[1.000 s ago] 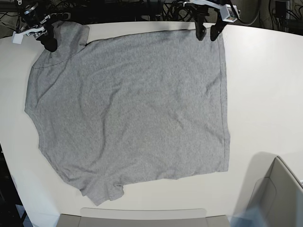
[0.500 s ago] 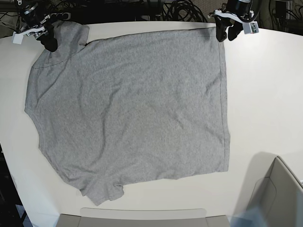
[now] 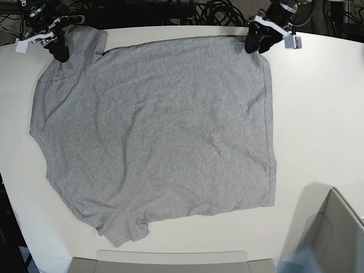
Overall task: Fold the T-shirt properly
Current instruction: 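Close both grippers on the shoulder corners of the shirt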
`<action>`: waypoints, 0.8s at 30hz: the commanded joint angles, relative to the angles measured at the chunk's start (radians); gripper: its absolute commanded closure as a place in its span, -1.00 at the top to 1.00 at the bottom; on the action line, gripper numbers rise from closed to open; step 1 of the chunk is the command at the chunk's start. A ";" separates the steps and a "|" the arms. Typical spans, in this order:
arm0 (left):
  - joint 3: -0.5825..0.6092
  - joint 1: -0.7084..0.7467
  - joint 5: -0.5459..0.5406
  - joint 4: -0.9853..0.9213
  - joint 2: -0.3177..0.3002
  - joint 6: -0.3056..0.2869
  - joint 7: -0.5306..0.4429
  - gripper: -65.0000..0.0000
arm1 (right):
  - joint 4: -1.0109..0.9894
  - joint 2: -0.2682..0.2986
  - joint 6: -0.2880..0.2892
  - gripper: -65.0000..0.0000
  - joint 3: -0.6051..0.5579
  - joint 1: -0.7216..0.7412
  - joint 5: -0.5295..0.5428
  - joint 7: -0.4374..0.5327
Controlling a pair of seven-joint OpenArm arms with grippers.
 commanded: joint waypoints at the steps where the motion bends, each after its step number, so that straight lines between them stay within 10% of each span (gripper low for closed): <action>1: -0.001 0.016 -0.003 -0.001 -0.002 0.014 0.031 -0.17 | 0.001 0.008 -0.024 -0.08 -0.001 -0.017 -0.029 -0.036; 24: -0.001 0.019 -0.017 0.008 -0.007 0.011 0.034 -1.00 | 0.079 0.008 -0.024 -0.99 0.031 -0.019 -0.027 -0.169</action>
